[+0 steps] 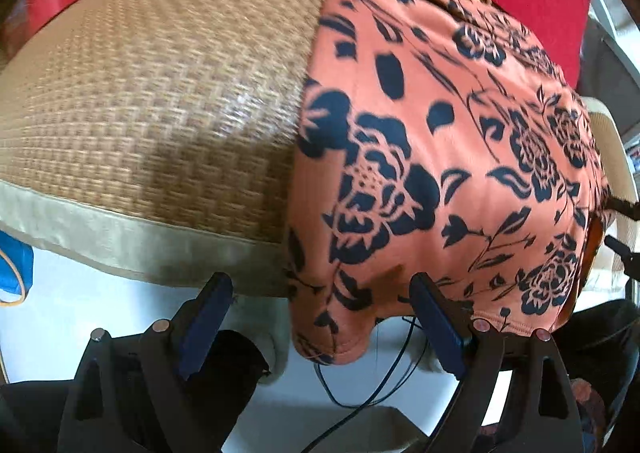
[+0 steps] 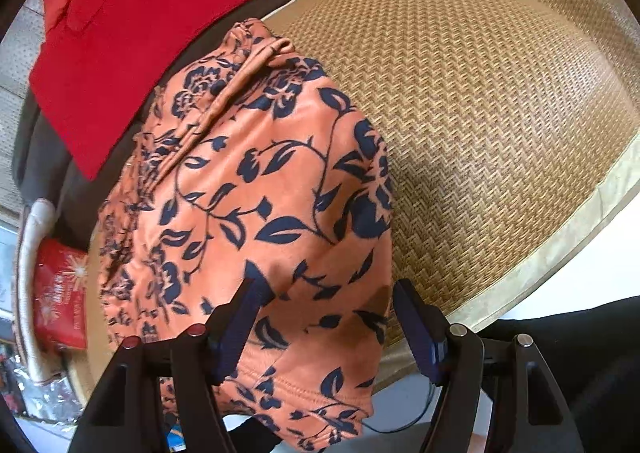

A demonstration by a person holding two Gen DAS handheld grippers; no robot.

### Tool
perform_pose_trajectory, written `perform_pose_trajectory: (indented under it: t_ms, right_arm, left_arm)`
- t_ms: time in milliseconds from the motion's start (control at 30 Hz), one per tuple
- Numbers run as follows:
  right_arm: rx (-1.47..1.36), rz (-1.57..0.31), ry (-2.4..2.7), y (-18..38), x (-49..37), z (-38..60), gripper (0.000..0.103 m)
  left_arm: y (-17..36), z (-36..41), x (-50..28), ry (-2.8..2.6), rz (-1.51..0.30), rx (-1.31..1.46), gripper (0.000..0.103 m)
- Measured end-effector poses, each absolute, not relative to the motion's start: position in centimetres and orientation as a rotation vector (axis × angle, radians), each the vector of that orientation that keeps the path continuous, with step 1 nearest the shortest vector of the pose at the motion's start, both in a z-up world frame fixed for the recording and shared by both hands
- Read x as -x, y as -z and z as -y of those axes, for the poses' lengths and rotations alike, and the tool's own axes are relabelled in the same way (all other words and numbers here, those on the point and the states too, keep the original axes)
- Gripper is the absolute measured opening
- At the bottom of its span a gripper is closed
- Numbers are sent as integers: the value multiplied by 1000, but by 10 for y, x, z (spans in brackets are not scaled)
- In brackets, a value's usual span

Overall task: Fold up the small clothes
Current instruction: 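Fold the hem up toward the collar with both grippers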

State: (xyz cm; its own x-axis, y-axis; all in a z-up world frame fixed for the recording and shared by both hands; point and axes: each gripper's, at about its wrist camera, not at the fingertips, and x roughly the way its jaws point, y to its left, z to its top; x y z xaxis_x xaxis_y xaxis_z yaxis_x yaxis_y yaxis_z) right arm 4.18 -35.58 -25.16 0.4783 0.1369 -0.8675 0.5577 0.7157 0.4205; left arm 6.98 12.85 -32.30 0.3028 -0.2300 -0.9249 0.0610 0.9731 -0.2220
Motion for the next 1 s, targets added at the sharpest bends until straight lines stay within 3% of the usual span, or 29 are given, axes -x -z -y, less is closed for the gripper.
perform_pose_trajectory:
  t_ms: [33,67,100,133,167,333,367,467,500,767,833,900,1000]
  right_arm:
    - [-766,-1067,304,253,-43,356,72]
    - [-764,-1070,314,254,-48,354,72]
    - [-754,-1073,322,253,-49,353,72]
    - [-735,-1079,332,253,-57,349,72]
    - [-718,-1088,341,254,-59,347,72]
    - [-621,-1160,374,267,-76,331,72]
    - [-612,-1174,373,269,-74,330,72]
    - [-598,-1199,377,272,-61,338,72]
    - [-607,-1202,389,271,-55,344,72]
    - [-807,-1146,418,272,-16,397,72]
    - [-801,-1145,399,275,-16,400,72]
    - [-790,-1119,381,281,-14,407,72]
    - [-801,-1102,359,295,0,426,72]
  left_arm:
    - [325,-128,-70,189,-1252,154,89]
    - [326,-129,-70,189,-1254,161,72]
    - [329,-129,-69,197,-1262,170,46]
    - [333,-130,-67,214,-1277,185,35]
    - [336,-131,-65,228,-1287,194,31]
    - [338,-124,-62,227,-1285,179,32]
    - [339,-118,-69,222,-1292,189,37]
    - [343,-125,-68,201,-1313,202,66]
    - [344,-124,-68,196,-1317,203,69]
    - [357,-108,-61,220,-1336,198,68]
    - [357,-105,-61,234,-1324,204,63]
    - [357,-100,-60,243,-1324,208,47]
    - [358,-97,-57,249,-1323,214,47]
